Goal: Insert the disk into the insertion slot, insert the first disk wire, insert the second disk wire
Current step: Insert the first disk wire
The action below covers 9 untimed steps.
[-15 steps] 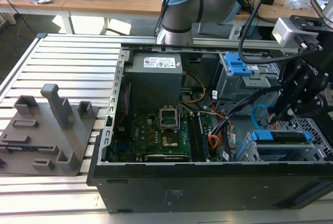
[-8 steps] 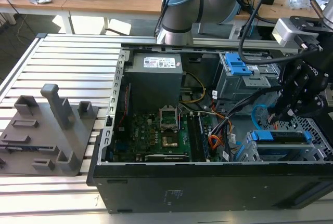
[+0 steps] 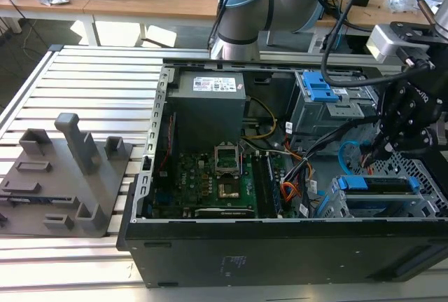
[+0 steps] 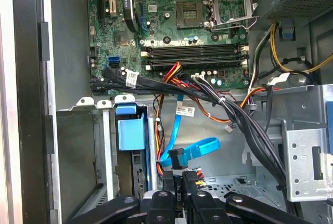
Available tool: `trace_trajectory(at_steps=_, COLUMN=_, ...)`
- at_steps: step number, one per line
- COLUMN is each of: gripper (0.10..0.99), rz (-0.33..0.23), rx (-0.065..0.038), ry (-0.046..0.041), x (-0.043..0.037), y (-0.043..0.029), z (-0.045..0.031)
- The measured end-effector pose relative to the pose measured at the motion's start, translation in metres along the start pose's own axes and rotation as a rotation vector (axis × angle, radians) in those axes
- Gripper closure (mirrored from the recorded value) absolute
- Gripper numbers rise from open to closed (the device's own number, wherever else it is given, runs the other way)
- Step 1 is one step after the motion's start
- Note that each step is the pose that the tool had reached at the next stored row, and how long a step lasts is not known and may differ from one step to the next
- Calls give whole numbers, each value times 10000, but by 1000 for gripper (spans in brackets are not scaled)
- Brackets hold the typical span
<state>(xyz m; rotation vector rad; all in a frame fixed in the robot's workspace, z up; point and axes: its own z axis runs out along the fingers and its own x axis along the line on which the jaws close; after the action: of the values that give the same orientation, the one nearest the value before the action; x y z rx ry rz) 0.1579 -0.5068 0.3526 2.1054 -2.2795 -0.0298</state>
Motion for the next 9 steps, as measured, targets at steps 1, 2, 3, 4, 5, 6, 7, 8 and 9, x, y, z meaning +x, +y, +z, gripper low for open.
trace_trajectory(at_steps=1, gripper=902, rz=-2, rx=0, ry=0, x=14, y=-2, z=0)
trace_trajectory(at_steps=2, gripper=902, rz=-2, rx=0, ry=-1, x=46, y=-4, z=1)
trace_trajectory(at_steps=3, gripper=902, rz=-1, rx=-1, ry=1, x=87, y=-7, z=1)
trace_trajectory(at_steps=4, gripper=902, rz=-1, rx=0, ry=1, x=121, y=-10, z=1)
trace_trajectory(at_steps=5, gripper=902, rz=-1, rx=0, ry=-1, x=167, y=-13, z=2)
trace_trajectory(at_steps=6, gripper=902, rz=-1, rx=0, ry=0, x=208, y=-17, z=2)
trace_trajectory(at_steps=7, gripper=902, rz=-1, rx=0, ry=0, x=251, y=-20, z=3)
trace_trajectory(at_steps=8, gripper=902, rz=-1, rx=0, ry=0, x=276, y=-22, z=3)
trace_trajectory(at_steps=9, gripper=902, rz=-1, rx=0, ry=0, x=290, y=-23, z=4)
